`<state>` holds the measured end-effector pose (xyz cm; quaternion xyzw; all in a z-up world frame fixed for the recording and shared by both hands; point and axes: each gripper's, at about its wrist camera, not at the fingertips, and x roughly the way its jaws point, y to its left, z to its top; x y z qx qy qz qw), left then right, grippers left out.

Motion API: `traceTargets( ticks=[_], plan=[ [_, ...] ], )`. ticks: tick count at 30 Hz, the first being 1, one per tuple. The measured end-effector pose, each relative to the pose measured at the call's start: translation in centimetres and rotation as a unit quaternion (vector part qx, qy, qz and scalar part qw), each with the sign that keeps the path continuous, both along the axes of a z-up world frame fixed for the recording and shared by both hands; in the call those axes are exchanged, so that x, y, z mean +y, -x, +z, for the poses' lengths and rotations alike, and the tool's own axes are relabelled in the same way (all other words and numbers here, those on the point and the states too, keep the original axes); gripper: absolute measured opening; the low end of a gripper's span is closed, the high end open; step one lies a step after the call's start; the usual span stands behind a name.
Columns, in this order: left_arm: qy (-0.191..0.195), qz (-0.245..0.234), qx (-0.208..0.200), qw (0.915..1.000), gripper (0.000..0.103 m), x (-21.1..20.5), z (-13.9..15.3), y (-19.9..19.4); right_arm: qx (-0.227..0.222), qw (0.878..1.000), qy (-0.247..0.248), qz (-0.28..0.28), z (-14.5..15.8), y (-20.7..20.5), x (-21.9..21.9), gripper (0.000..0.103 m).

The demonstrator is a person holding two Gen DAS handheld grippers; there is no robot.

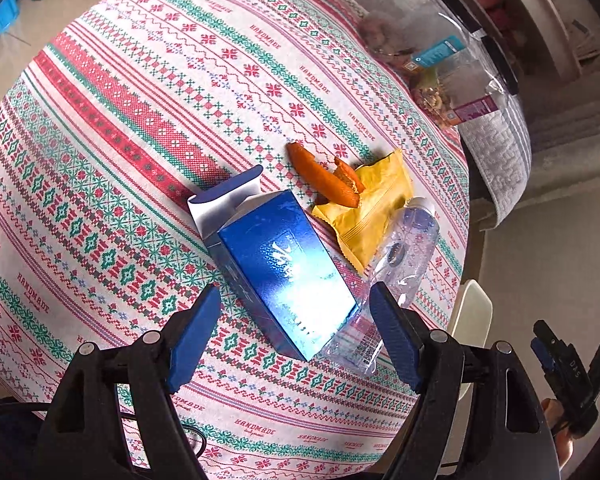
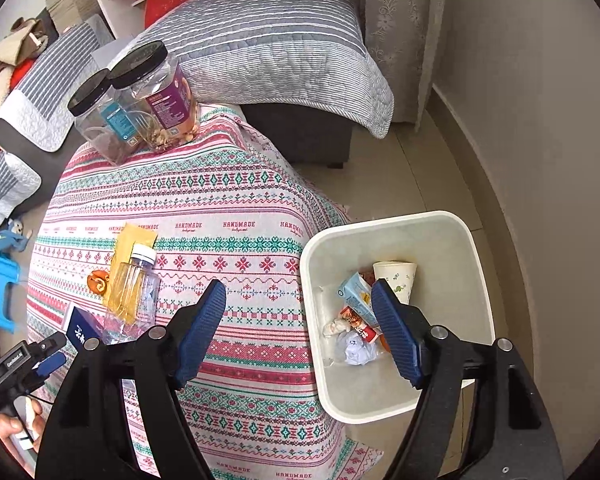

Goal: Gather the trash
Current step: 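Grasp the blue printed box with the left tool while the right tool grasps the orange carrot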

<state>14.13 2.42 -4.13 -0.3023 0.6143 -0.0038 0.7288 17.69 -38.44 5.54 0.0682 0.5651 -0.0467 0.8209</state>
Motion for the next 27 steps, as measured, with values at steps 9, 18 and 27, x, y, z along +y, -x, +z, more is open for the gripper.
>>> traceTargets(
  ticks=[9,18,27],
  plan=[
    [0.020,0.014,0.024,0.9994,0.075,-1.1,-4.2,-0.6,0.018,0.998,0.000,0.059,-1.2,-1.1,5.5,0.073],
    [-0.033,-0.010,-0.001,0.9994,0.080,-2.9,-4.6,-2.5,0.035,0.992,0.005,0.121,-2.8,-2.1,10.8,0.073],
    [-0.059,-0.041,-0.008,0.9974,0.060,-0.6,-3.3,-2.0,0.037,0.982,0.024,0.184,-4.2,-3.4,15.2,0.073]
  ],
)
